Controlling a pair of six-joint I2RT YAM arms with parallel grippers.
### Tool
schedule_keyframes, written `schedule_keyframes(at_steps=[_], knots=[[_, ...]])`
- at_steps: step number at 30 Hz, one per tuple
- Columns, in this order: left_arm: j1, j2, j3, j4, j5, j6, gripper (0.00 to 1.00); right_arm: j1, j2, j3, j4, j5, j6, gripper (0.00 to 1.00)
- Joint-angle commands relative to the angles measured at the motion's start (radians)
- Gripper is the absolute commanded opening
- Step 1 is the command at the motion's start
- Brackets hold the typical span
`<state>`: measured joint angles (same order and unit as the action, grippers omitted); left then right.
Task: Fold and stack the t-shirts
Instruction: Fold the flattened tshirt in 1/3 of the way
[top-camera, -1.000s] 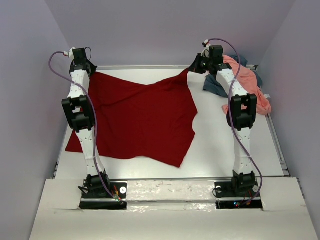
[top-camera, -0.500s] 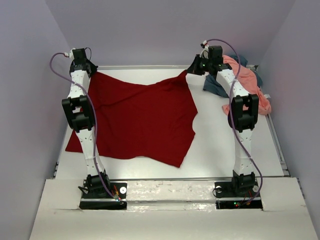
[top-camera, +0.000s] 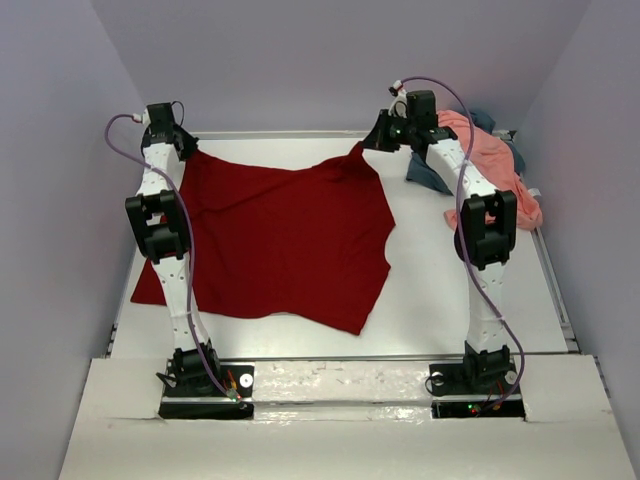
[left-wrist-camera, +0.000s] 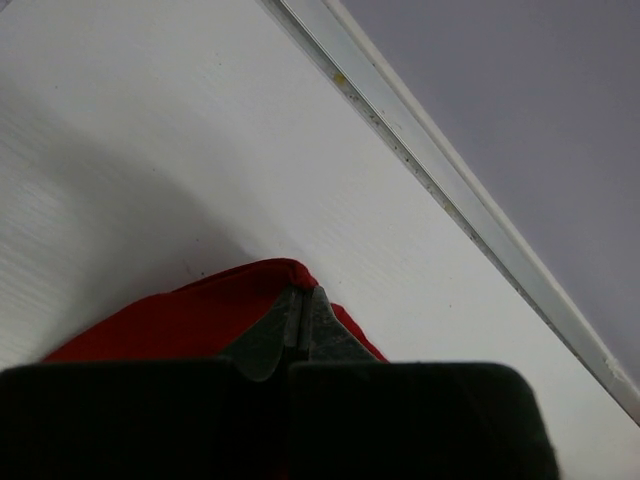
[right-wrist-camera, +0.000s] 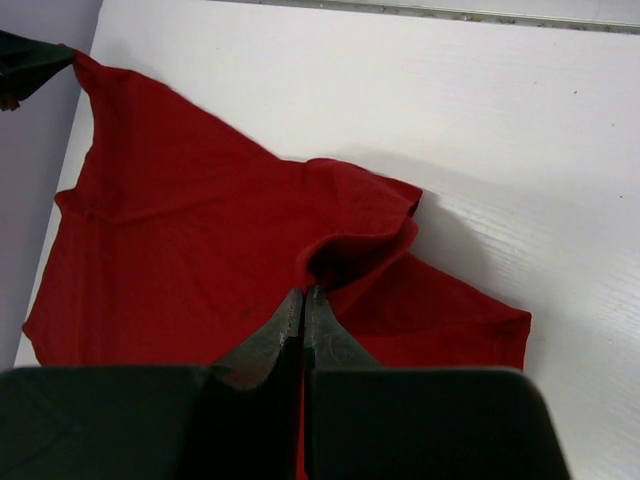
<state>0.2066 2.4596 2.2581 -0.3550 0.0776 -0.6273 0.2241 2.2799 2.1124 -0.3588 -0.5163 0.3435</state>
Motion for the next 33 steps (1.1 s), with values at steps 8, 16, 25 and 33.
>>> schedule_keyframes(at_steps=[8,16,25,33], knots=[[0.034,-0.132,-0.060,0.053,0.021,0.000,0.00,-0.002,-0.123,-0.068,0.021,-0.047,0.002,0.00],[0.056,-0.160,-0.057,0.011,0.011,0.003,0.00,0.008,-0.183,-0.144,0.021,-0.067,0.002,0.00],[0.071,-0.171,-0.048,-0.015,0.011,0.009,0.00,0.017,-0.238,-0.218,0.021,-0.080,0.000,0.00],[0.076,-0.162,-0.029,-0.061,0.025,0.009,0.00,0.026,-0.281,-0.279,0.021,-0.096,0.003,0.00]])
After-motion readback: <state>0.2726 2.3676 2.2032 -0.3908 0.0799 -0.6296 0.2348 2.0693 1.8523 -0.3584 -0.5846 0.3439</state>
